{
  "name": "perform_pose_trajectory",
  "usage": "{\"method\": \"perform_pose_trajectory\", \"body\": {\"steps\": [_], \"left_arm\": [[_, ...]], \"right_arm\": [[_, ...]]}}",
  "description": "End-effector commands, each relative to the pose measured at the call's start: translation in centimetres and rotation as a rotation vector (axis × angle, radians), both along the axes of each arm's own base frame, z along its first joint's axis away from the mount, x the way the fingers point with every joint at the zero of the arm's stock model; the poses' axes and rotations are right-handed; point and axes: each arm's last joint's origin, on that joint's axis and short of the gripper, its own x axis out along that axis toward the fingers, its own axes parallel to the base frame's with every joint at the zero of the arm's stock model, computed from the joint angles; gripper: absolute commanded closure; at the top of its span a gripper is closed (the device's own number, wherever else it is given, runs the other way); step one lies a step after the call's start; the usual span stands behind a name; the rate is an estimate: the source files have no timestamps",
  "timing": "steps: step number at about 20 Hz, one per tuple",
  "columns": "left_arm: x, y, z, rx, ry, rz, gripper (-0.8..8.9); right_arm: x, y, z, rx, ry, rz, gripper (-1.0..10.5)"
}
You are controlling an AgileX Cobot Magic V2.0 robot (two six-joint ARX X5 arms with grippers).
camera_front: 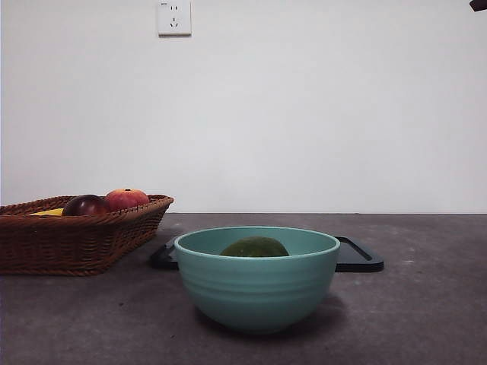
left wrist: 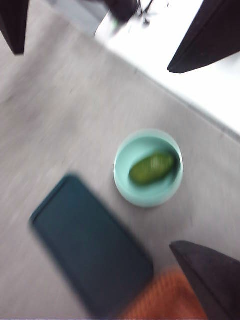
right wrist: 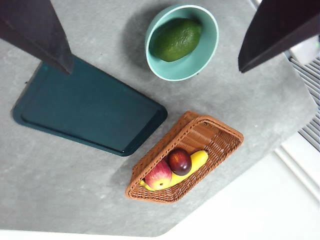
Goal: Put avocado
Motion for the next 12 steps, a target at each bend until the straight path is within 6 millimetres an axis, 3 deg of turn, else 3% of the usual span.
{"method": "perform_pose_trajectory", "body": {"steps": [1,6,9,12], "left_arm": [[-1.9,2.7,0.1,-0.05,-0.095,0.045,1.59],[-5.6,7.4,-2.7,-0.183,-0.203,0.077,1.58],[-6.6,8.6,-4.9,-0.193,-0.208,0.078,1.58],[-7.0,9.2,-5.4,-0.193,-0.206,0.079,1.58]], "right_arm": [[0.1,0.1,0.5,0.023,0.007,-0.004,3.8],[0.0,0.3,0.5,0.021,0.009,0.012,3.8],[0.0,0.4,0.3,0.01,0.029,0.012,3.8],[0.2,1.1,-0.7,-0.05,0.128,0.008,3.8]]}}
